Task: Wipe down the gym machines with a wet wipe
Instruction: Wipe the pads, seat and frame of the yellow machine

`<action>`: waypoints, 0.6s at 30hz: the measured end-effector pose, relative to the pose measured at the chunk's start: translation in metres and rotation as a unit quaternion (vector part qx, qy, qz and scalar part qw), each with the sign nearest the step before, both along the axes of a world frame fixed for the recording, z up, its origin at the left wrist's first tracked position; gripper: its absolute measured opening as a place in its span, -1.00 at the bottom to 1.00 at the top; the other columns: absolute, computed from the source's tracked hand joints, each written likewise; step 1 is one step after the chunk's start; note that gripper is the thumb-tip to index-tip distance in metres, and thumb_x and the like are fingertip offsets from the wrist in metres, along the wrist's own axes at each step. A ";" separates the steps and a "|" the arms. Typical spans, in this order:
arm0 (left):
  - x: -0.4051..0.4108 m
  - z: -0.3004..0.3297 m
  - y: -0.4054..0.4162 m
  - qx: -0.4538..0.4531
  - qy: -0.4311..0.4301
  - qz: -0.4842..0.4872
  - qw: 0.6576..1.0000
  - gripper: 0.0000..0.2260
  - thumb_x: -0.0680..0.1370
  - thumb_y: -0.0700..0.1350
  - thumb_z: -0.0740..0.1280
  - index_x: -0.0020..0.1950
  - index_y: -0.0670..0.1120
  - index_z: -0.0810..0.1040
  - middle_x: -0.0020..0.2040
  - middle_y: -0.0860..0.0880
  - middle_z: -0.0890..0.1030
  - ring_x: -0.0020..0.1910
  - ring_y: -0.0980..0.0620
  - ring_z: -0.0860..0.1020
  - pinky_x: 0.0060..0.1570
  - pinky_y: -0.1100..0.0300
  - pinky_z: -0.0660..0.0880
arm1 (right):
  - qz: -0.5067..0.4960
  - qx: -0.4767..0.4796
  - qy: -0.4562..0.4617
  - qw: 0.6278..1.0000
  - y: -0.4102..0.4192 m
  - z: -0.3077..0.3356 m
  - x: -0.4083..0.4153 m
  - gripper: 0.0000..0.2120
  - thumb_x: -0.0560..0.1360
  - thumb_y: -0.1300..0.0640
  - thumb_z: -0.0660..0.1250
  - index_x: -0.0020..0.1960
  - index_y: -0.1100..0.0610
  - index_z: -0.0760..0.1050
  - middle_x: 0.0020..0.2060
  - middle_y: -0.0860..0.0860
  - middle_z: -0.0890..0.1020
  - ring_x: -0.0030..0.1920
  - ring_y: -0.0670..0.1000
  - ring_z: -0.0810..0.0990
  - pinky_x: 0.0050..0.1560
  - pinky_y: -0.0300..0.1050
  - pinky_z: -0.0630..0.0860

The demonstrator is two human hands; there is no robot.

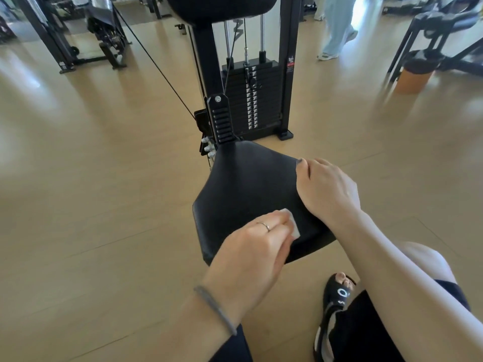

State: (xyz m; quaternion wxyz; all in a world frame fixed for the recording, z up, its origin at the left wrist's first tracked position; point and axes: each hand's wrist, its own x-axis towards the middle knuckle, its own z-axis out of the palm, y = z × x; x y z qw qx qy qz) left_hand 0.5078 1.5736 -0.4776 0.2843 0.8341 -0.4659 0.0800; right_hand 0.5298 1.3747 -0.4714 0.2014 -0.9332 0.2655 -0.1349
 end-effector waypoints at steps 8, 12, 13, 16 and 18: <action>0.010 -0.007 0.081 -0.020 -0.027 0.004 0.999 -0.72 0.63 -0.11 0.26 0.28 -0.13 0.64 0.35 0.05 0.56 0.35 0.16 0.51 0.25 0.13 0.53 | -0.048 -0.015 0.029 0.998 -0.003 -0.002 0.002 -0.51 0.69 -0.09 -0.15 -0.09 0.07 0.49 -0.17 0.02 0.54 -0.14 0.15 0.49 -0.05 0.04 0.37; 0.002 -0.007 0.068 -0.031 -0.036 0.020 0.999 -0.73 0.61 -0.15 0.29 0.27 -0.13 0.64 0.35 0.06 0.56 0.35 0.17 0.51 0.24 0.14 0.53 | -0.055 -0.022 0.017 0.998 -0.003 -0.003 0.003 -0.50 0.69 -0.08 -0.14 -0.16 0.09 0.47 -0.23 0.03 0.54 -0.15 0.15 0.52 -0.04 0.06 0.38; 0.000 -0.008 0.053 -0.028 -0.048 0.005 0.998 -0.74 0.61 -0.17 0.31 0.27 -0.13 0.63 0.34 0.06 0.57 0.35 0.17 0.51 0.24 0.15 0.53 | -0.057 -0.023 0.017 0.998 -0.003 -0.003 0.003 -0.49 0.69 -0.07 -0.14 -0.15 0.09 0.48 -0.24 0.03 0.53 -0.15 0.15 0.53 -0.05 0.05 0.37; -0.007 -0.011 0.005 -0.009 -0.082 -0.033 0.996 -0.78 0.60 -0.23 0.36 0.23 -0.15 0.65 0.28 0.00 0.61 0.33 0.12 0.53 0.26 0.20 0.51 | -0.067 0.003 0.022 0.998 -0.006 -0.001 0.003 -0.48 0.70 -0.05 -0.15 -0.14 0.12 0.49 -0.28 0.02 0.48 -0.10 0.16 0.53 -0.03 0.03 0.35; -0.008 -0.009 -0.006 0.003 -0.096 -0.040 0.995 -0.80 0.59 -0.25 0.38 0.20 -0.16 0.66 0.25 -0.03 0.64 0.29 0.09 0.56 0.24 0.20 0.53 | -0.069 0.056 0.023 0.996 -0.012 0.004 -0.001 -0.51 0.69 -0.03 -0.14 -0.18 0.12 0.44 -0.27 0.04 0.49 -0.07 0.17 0.52 -0.02 0.02 0.35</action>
